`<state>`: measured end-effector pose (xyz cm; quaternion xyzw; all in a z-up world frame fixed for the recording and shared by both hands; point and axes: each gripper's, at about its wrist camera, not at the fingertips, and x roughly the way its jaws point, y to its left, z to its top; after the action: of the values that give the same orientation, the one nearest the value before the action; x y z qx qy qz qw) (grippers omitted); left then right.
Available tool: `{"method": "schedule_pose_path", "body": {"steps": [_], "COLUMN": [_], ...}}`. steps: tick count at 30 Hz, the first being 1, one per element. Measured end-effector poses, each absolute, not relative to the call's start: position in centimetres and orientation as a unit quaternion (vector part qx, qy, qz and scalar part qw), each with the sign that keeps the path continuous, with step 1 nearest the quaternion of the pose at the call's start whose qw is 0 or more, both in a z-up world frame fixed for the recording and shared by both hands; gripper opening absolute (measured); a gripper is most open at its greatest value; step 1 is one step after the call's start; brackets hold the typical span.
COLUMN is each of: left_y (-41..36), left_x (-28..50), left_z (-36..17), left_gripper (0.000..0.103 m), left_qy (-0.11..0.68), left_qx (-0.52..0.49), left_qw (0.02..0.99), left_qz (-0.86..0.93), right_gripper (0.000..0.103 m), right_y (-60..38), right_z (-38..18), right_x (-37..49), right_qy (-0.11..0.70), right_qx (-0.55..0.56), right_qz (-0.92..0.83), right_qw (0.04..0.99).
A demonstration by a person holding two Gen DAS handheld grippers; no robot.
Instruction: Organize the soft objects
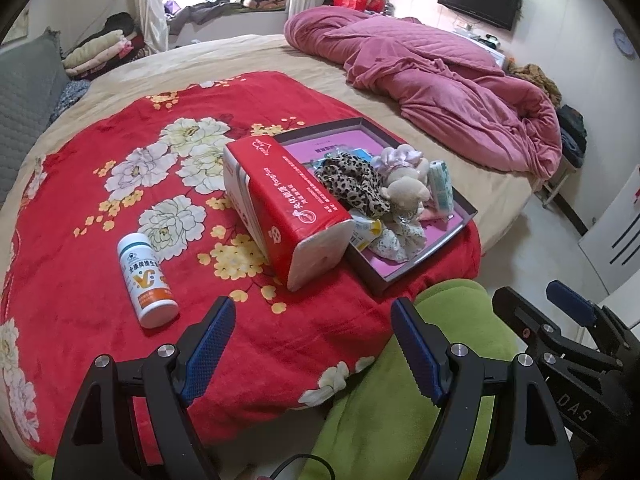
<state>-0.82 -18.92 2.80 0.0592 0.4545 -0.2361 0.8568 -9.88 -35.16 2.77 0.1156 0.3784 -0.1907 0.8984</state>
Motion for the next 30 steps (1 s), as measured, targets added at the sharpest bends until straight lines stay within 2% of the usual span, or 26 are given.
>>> {"method": "schedule_pose_path", "body": {"steps": [30], "left_y": [-18.83], "left_x": [-0.66], "left_z": [2.54], "left_gripper": [0.081], "left_qy": [0.461], "left_qx": [0.058], "left_qw": [0.856], "left_qz": [-0.228], "right_gripper": [0.083], "right_y": [-34.82], "right_z": [2.62], "right_x": [-9.94], "right_qy": [0.382], "right_qx": [0.109], "right_qz": [-0.188], "right_qw": [0.898]}}
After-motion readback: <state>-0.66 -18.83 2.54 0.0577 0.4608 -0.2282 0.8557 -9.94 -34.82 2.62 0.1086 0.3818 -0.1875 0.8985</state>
